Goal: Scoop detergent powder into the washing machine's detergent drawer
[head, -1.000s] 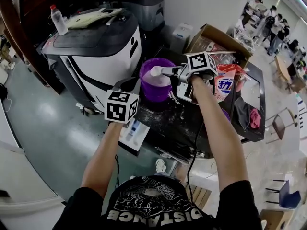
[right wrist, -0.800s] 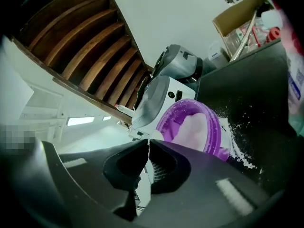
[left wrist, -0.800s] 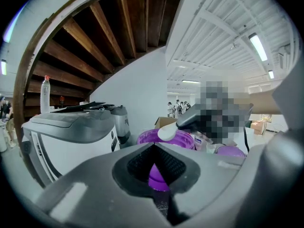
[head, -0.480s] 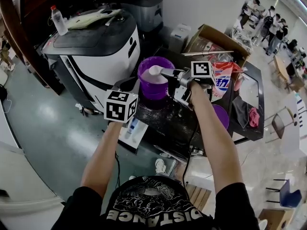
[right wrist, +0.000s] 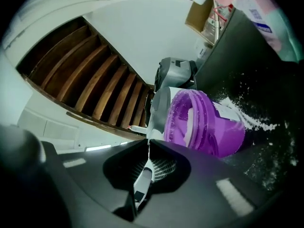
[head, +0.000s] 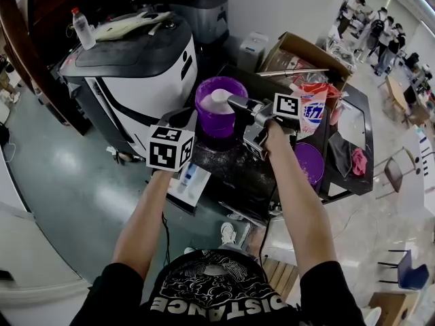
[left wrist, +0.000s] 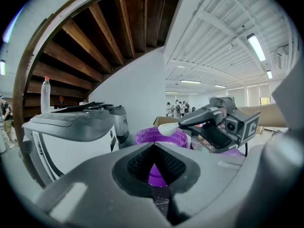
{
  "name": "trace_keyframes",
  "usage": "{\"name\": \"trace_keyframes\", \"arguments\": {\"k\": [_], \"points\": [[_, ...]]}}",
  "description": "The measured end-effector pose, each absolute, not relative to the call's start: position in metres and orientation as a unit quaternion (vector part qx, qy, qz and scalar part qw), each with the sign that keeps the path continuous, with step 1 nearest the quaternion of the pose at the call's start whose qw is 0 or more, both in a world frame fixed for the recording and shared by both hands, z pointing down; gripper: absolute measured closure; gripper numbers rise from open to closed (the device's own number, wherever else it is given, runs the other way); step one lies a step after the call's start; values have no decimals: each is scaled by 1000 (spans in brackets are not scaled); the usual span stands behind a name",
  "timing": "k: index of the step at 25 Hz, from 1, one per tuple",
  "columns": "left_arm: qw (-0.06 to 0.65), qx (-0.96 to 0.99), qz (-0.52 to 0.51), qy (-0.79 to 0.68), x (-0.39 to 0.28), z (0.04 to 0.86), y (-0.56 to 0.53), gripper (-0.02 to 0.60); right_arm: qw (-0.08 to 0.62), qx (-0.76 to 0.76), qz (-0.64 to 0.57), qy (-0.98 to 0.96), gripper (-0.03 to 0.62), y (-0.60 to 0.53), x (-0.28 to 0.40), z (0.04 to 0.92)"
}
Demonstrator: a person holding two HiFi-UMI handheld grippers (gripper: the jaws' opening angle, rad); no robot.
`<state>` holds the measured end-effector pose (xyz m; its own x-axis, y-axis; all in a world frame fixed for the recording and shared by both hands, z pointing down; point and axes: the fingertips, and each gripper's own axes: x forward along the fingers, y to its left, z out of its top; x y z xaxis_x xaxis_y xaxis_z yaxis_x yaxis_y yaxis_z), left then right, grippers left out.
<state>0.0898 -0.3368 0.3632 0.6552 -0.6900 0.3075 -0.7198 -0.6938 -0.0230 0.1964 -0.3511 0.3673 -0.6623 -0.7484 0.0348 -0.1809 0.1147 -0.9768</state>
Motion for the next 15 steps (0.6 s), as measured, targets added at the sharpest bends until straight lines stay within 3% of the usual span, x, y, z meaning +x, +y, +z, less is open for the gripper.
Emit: {"name": "trace_keyframes", "arguments": {"k": [15], "points": [[44,908,138,-393,69,368,-323,581,300,-305,-577,696,557,-320,169,375]]}}
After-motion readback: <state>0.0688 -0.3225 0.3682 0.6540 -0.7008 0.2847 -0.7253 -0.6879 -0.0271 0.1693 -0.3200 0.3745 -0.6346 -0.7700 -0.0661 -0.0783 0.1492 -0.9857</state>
